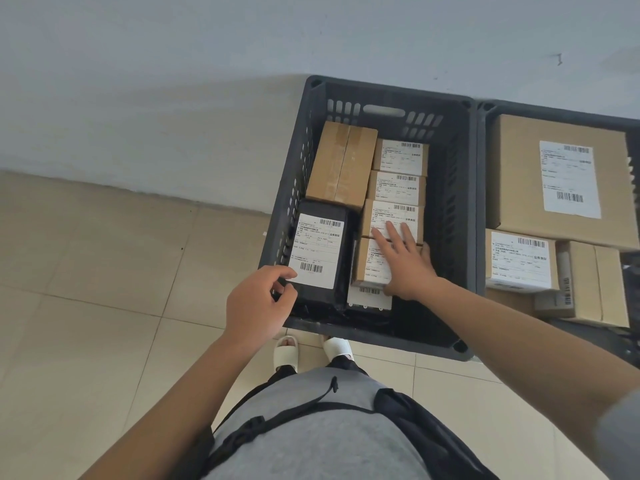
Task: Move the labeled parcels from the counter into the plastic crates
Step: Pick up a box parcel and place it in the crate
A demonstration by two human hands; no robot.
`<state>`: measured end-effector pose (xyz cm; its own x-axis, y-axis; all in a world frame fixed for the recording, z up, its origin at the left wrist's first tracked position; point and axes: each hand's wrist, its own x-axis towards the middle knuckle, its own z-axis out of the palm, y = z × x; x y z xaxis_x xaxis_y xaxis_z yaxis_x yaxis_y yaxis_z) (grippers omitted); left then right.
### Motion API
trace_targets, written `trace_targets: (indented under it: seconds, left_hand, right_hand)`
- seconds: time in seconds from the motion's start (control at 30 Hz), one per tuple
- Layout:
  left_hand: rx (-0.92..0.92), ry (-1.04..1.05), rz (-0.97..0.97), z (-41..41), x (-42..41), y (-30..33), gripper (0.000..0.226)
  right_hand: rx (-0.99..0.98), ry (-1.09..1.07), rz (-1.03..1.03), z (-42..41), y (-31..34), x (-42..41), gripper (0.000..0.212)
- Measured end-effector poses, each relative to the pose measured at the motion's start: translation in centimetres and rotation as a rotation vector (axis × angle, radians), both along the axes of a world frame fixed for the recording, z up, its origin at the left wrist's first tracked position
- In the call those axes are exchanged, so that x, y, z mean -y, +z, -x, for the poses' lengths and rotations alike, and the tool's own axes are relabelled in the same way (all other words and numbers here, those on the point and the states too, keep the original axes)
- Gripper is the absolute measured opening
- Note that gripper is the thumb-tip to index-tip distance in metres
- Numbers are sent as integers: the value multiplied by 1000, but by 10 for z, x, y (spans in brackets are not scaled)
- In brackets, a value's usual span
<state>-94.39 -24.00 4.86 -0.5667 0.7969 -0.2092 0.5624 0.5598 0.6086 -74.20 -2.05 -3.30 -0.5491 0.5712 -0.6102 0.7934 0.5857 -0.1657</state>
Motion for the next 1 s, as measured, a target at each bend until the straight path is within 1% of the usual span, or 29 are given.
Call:
trace_targets:
  seconds: [0.3, 0.5, 0.6, 0.7, 0.8, 0.87, 0.9, 1.0]
  left_hand:
    - [-22, 6, 11, 1, -2, 0, 21]
    - [-28, -2, 15, 1, -3, 0, 20]
    - [-7, -16, 12, 1, -2, 1, 20]
    - [76, -44, 28, 5, -2, 4, 22]
    - [280, -60, -14, 15, -2, 10, 27]
    - [460, -37, -80, 21, -4, 19, 28]
    - [536, -31, -106, 22, -6, 24, 29]
    - [653, -89, -153, 20, -11, 40, 29]
  right_hand:
    - [-6, -22, -10, 2, -4, 4, 133]
    - [-10, -44, -35, 9, -5, 8, 129]
    - [-7, -42, -59, 10, -7, 7, 131]
    - [-7, -46, -61, 9, -3, 9, 134]
    - [-52, -114, -33, 6, 15, 16, 134]
    - [-129, -219, -17, 4, 35, 25, 124]
    - [-195, -305, -24, 2, 47, 32, 115]
    - [-488, -658, -72, -6, 83, 65, 76]
